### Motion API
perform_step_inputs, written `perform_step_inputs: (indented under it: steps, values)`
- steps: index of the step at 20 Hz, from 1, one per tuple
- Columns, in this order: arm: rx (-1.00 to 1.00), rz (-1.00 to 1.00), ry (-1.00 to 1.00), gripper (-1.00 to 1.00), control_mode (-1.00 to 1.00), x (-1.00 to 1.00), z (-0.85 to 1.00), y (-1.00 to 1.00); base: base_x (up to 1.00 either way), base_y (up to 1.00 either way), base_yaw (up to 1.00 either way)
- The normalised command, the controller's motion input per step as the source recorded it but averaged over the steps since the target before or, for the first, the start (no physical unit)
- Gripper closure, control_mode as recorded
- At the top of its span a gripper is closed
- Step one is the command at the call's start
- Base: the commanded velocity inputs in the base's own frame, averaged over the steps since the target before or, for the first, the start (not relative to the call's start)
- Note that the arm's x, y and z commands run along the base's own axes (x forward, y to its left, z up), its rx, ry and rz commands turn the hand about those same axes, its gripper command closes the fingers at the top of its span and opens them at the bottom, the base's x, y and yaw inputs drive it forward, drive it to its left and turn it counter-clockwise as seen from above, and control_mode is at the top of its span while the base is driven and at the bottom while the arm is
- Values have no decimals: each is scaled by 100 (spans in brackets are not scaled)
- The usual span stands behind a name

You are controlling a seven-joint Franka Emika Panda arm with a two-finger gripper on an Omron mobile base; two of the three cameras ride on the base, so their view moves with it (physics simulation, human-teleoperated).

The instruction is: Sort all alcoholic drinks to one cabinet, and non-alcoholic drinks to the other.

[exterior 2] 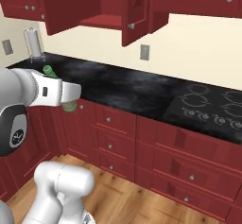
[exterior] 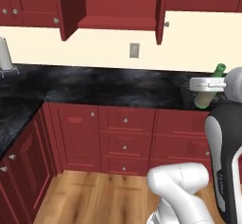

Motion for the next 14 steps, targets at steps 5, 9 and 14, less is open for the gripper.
perform_step_inputs:
  steps: [5,9,14]
  values:
    - [0,0,0,100,100,0,0,0,33,39,-21]
    - [0,0,0,100,100,0,0,0,33,33,-22]
    - [0,0,0,100,100,0,0,0,33,28,-22]
